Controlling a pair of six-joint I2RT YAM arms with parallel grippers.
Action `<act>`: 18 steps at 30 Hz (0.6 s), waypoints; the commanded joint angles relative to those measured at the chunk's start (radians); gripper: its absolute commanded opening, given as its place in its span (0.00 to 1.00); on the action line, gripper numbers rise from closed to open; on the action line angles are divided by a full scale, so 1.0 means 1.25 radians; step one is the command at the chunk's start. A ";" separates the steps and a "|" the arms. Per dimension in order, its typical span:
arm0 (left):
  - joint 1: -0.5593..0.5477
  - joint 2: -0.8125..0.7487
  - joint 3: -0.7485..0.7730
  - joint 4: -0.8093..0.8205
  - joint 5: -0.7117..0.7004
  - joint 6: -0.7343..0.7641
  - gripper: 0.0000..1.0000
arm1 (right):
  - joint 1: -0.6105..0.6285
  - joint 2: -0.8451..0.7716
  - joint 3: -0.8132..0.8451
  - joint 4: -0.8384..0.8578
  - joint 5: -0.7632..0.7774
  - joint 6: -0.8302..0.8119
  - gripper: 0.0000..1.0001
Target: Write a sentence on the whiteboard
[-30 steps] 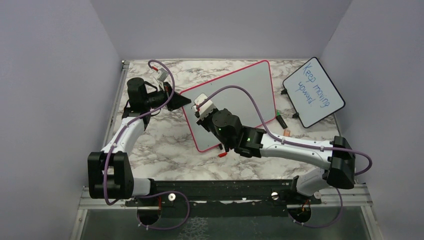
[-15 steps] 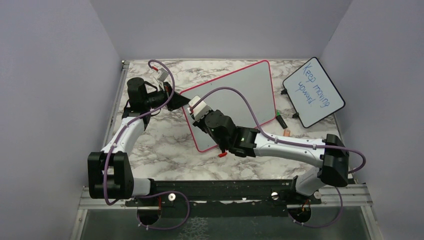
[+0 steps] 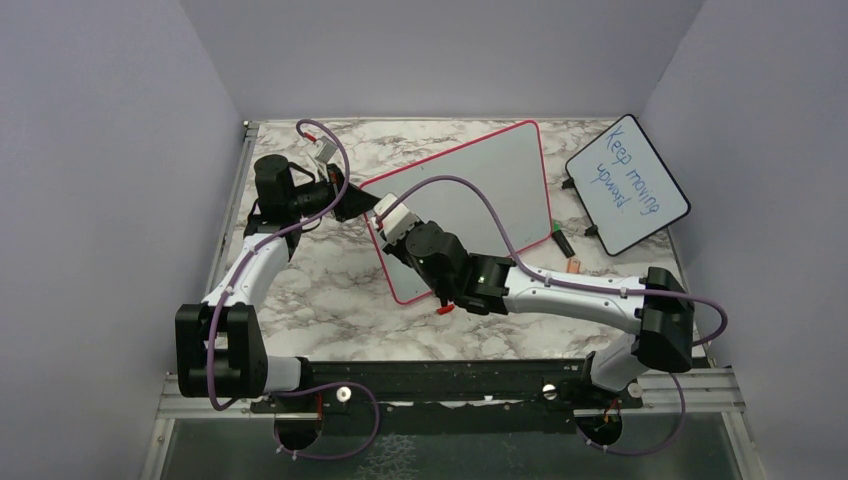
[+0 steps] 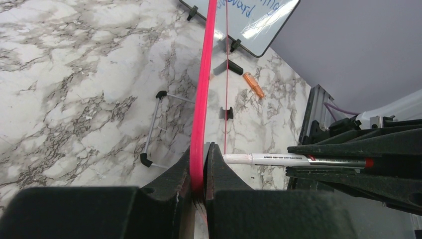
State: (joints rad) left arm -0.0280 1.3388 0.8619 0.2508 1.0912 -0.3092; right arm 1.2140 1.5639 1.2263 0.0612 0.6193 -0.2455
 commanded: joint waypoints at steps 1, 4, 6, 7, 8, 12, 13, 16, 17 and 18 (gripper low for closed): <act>-0.017 0.009 -0.008 -0.051 -0.041 0.089 0.00 | 0.007 0.022 0.035 0.014 0.029 -0.009 0.01; -0.016 0.007 -0.008 -0.051 -0.041 0.091 0.00 | 0.007 0.029 0.042 0.012 0.037 -0.008 0.01; -0.017 0.009 -0.008 -0.052 -0.041 0.091 0.00 | 0.007 0.033 0.044 0.011 0.042 -0.010 0.01; -0.017 0.009 -0.008 -0.052 -0.041 0.091 0.00 | 0.007 0.034 0.045 0.012 0.044 -0.011 0.01; -0.017 0.008 -0.008 -0.051 -0.040 0.091 0.00 | 0.007 0.036 0.045 0.012 0.045 -0.011 0.01; -0.016 0.010 -0.008 -0.051 -0.040 0.090 0.00 | 0.008 0.039 0.046 0.014 0.038 -0.015 0.01; -0.017 0.010 -0.008 -0.052 -0.041 0.089 0.00 | 0.008 0.039 0.047 0.012 0.034 -0.016 0.01; -0.016 0.010 -0.008 -0.052 -0.042 0.091 0.00 | 0.008 0.040 0.050 0.012 0.018 -0.017 0.01; -0.017 0.010 -0.008 -0.051 -0.042 0.091 0.00 | 0.008 0.042 0.050 0.012 0.013 -0.018 0.01; -0.016 0.009 -0.008 -0.051 -0.042 0.090 0.00 | 0.009 0.042 0.051 0.012 0.008 -0.018 0.01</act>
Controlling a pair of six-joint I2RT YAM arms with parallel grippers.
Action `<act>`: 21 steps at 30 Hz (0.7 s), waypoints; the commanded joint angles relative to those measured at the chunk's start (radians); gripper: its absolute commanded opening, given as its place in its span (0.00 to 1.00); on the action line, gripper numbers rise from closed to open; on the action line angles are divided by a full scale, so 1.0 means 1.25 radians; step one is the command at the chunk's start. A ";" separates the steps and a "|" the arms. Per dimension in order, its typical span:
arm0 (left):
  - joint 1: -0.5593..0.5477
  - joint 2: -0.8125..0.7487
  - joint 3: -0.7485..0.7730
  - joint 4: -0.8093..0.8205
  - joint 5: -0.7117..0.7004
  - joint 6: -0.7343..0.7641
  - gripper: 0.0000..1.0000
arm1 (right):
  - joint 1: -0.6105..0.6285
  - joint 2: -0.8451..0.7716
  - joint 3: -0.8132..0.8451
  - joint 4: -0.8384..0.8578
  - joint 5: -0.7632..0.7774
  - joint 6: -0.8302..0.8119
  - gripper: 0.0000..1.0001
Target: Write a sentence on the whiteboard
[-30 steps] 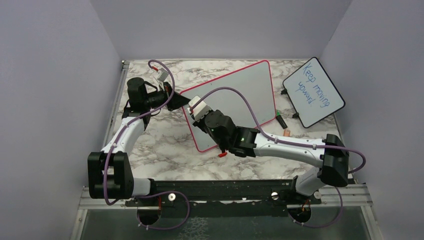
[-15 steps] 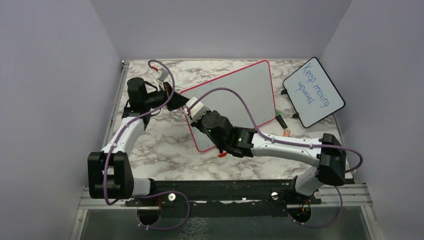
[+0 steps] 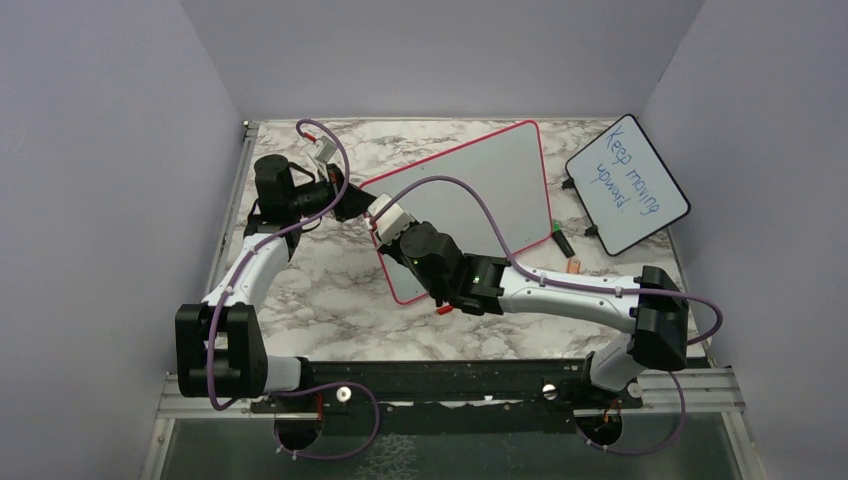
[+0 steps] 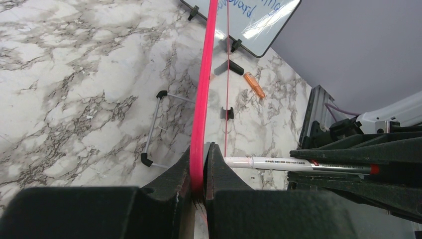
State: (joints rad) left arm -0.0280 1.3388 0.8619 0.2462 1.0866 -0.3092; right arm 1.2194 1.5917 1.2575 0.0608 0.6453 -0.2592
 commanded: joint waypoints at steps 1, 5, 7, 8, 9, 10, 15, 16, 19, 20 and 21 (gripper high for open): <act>-0.016 0.009 -0.008 -0.047 -0.039 0.090 0.00 | 0.004 0.021 0.028 0.012 -0.016 -0.008 0.01; -0.017 0.010 -0.007 -0.047 -0.039 0.089 0.00 | 0.010 0.025 0.033 0.008 -0.027 -0.012 0.01; -0.016 0.010 -0.007 -0.047 -0.039 0.090 0.00 | 0.011 0.026 0.035 0.004 -0.033 -0.013 0.01; -0.016 0.010 -0.007 -0.047 -0.040 0.089 0.00 | 0.011 0.027 0.035 0.002 -0.034 -0.013 0.01; -0.016 0.010 -0.007 -0.047 -0.040 0.089 0.00 | 0.012 0.027 0.036 0.002 -0.038 -0.012 0.01; -0.016 0.010 -0.007 -0.047 -0.040 0.089 0.00 | 0.012 0.028 0.036 0.001 -0.040 -0.013 0.01; -0.016 0.009 -0.008 -0.047 -0.042 0.089 0.00 | 0.015 0.036 0.046 -0.020 -0.045 -0.013 0.01; -0.016 0.008 -0.008 -0.047 -0.042 0.089 0.00 | 0.016 0.037 0.046 -0.024 -0.048 -0.013 0.01; -0.016 0.009 -0.008 -0.047 -0.043 0.089 0.00 | 0.018 0.038 0.047 -0.039 -0.050 -0.012 0.01; -0.016 0.009 -0.008 -0.047 -0.043 0.088 0.00 | 0.020 0.038 0.048 -0.045 -0.050 -0.012 0.01; -0.017 0.008 -0.008 -0.047 -0.043 0.089 0.00 | 0.021 0.038 0.047 -0.047 -0.052 -0.012 0.01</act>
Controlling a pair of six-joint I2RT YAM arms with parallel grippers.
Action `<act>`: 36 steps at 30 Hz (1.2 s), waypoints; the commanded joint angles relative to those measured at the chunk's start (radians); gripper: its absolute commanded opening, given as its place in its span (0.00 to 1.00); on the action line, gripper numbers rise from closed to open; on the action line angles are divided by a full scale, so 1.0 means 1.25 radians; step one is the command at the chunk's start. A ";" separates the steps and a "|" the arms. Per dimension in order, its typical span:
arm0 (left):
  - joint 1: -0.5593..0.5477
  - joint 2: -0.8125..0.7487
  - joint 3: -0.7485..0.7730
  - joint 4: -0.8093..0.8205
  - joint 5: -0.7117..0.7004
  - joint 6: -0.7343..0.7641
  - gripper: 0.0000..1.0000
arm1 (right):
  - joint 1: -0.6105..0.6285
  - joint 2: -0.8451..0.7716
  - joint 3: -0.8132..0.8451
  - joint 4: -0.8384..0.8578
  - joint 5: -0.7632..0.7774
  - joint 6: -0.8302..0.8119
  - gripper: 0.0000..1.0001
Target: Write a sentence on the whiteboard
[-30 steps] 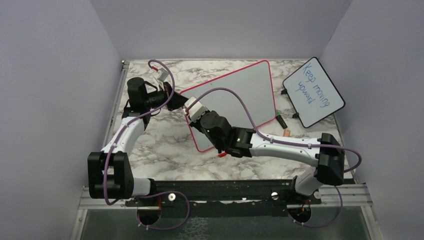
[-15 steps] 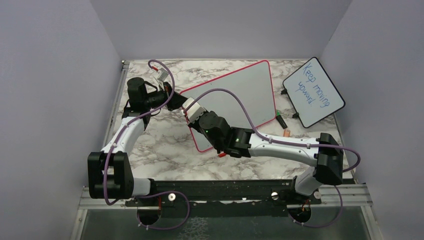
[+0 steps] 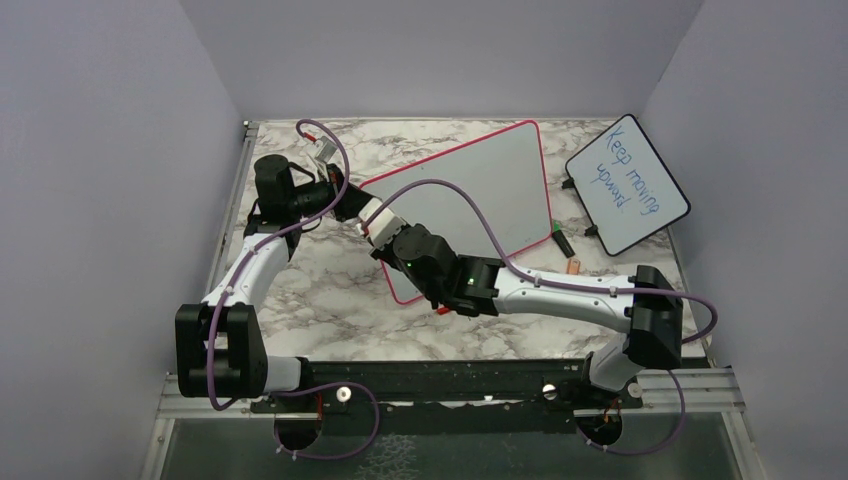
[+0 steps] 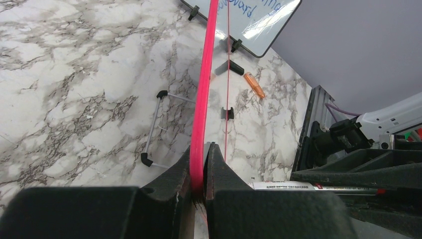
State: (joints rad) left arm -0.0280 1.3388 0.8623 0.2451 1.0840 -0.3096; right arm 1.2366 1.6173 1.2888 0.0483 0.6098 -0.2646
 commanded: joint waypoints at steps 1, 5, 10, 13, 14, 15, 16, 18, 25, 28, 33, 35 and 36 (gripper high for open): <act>-0.016 0.008 -0.009 -0.046 -0.041 0.089 0.00 | 0.007 0.018 0.023 -0.037 -0.024 -0.007 0.01; -0.017 0.008 -0.009 -0.046 -0.043 0.090 0.00 | 0.011 0.018 0.021 -0.076 -0.029 -0.006 0.01; -0.017 0.008 -0.010 -0.046 -0.046 0.091 0.00 | 0.013 0.013 0.012 -0.097 -0.029 -0.002 0.01; -0.017 0.009 -0.010 -0.046 -0.046 0.090 0.00 | 0.015 0.010 0.004 -0.103 -0.012 0.000 0.01; -0.016 0.009 -0.010 -0.046 -0.046 0.090 0.00 | 0.015 0.008 0.002 -0.104 -0.003 0.000 0.01; -0.016 0.008 -0.010 -0.046 -0.046 0.091 0.00 | 0.015 0.007 -0.001 -0.106 0.009 0.000 0.01; -0.016 0.008 -0.010 -0.046 -0.045 0.089 0.00 | 0.015 0.005 -0.004 -0.105 0.020 -0.002 0.01; -0.016 0.008 -0.010 -0.046 -0.046 0.089 0.00 | 0.015 0.001 -0.011 -0.099 0.041 -0.004 0.01; -0.016 0.011 -0.010 -0.046 -0.047 0.090 0.00 | 0.015 -0.014 -0.034 -0.073 0.090 -0.011 0.01; -0.017 0.010 -0.010 -0.046 -0.047 0.090 0.00 | 0.015 -0.015 -0.037 -0.075 0.094 -0.010 0.01; -0.017 0.013 -0.010 -0.046 -0.048 0.090 0.00 | 0.015 -0.015 -0.043 -0.087 0.098 -0.004 0.01; -0.016 0.015 -0.010 -0.046 -0.049 0.089 0.00 | 0.015 -0.015 -0.046 -0.095 0.098 0.002 0.01; -0.016 0.014 -0.010 -0.046 -0.049 0.089 0.00 | 0.015 -0.016 -0.048 -0.100 0.099 0.005 0.01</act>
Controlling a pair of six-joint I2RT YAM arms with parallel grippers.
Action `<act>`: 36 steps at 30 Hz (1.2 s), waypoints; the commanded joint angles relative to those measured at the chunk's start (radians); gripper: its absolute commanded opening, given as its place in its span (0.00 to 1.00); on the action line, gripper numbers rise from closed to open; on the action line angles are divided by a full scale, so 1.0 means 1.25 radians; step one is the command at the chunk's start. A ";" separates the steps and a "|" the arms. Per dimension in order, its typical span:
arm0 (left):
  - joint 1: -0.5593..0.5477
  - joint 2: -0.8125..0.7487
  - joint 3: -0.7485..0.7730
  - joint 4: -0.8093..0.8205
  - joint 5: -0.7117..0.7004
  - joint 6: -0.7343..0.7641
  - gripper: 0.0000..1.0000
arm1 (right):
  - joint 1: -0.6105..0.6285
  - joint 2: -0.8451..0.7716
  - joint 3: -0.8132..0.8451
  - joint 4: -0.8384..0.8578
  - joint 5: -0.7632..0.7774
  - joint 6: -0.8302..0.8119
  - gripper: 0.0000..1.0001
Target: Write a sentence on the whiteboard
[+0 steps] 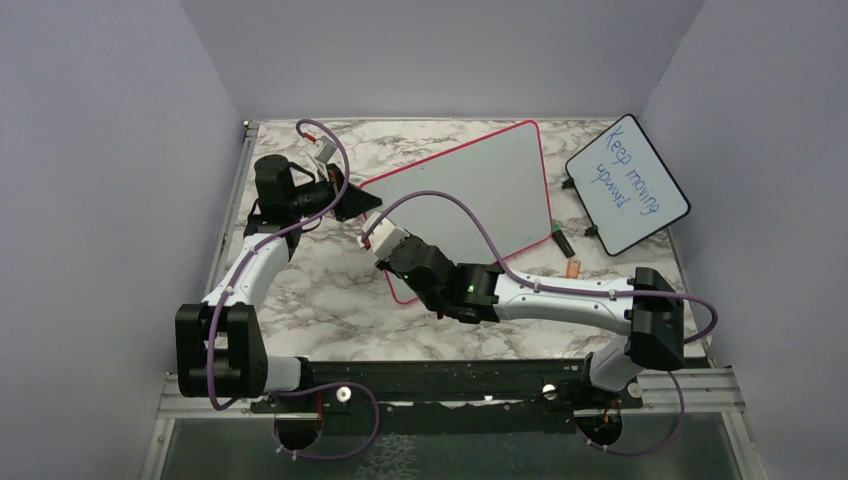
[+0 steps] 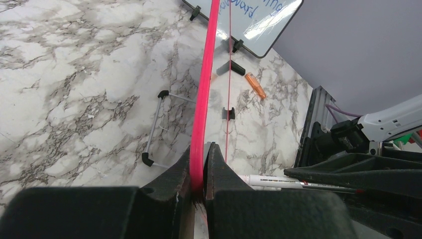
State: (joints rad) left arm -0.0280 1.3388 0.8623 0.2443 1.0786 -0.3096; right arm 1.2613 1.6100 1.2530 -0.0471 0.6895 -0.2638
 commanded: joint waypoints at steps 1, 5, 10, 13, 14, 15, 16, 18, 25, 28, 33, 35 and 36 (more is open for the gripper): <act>-0.016 0.014 -0.010 -0.046 -0.044 0.089 0.00 | -0.005 -0.013 -0.022 -0.028 0.036 0.007 0.01; -0.016 0.013 -0.010 -0.046 -0.045 0.089 0.00 | -0.005 -0.021 -0.030 -0.041 0.027 0.018 0.01; -0.017 0.013 -0.010 -0.046 -0.047 0.089 0.00 | -0.005 -0.030 -0.034 -0.057 0.001 0.029 0.01; -0.017 0.014 -0.010 -0.047 -0.047 0.089 0.00 | -0.005 -0.029 -0.030 -0.073 -0.028 0.037 0.01; -0.017 0.014 -0.009 -0.047 -0.048 0.088 0.00 | -0.005 -0.030 -0.028 -0.076 -0.034 0.038 0.01; -0.016 0.014 -0.009 -0.047 -0.048 0.088 0.00 | -0.005 -0.029 -0.028 -0.079 -0.040 0.040 0.01; -0.016 0.014 -0.009 -0.047 -0.048 0.087 0.00 | -0.005 -0.028 -0.027 -0.082 -0.046 0.042 0.01; -0.016 0.015 -0.009 -0.047 -0.048 0.085 0.00 | -0.004 -0.024 -0.023 -0.089 -0.057 0.046 0.01; -0.017 0.013 -0.009 -0.046 -0.047 0.082 0.00 | 0.000 -0.017 -0.012 -0.083 -0.078 0.056 0.01; -0.017 0.012 -0.009 -0.046 -0.047 0.083 0.00 | 0.001 -0.019 -0.012 -0.068 -0.088 0.059 0.01; -0.016 0.012 -0.009 -0.046 -0.046 0.082 0.00 | 0.001 -0.017 -0.005 -0.048 -0.103 0.063 0.01; -0.016 0.012 -0.009 -0.046 -0.046 0.081 0.00 | 0.002 -0.013 -0.001 -0.041 -0.104 0.063 0.01; -0.017 0.012 -0.009 -0.046 -0.046 0.082 0.00 | 0.002 -0.011 0.000 -0.036 -0.104 0.063 0.01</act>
State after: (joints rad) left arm -0.0284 1.3392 0.8623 0.2440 1.0775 -0.3107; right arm 1.2621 1.5913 1.2270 -0.1307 0.5941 -0.1993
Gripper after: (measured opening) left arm 0.093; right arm 0.165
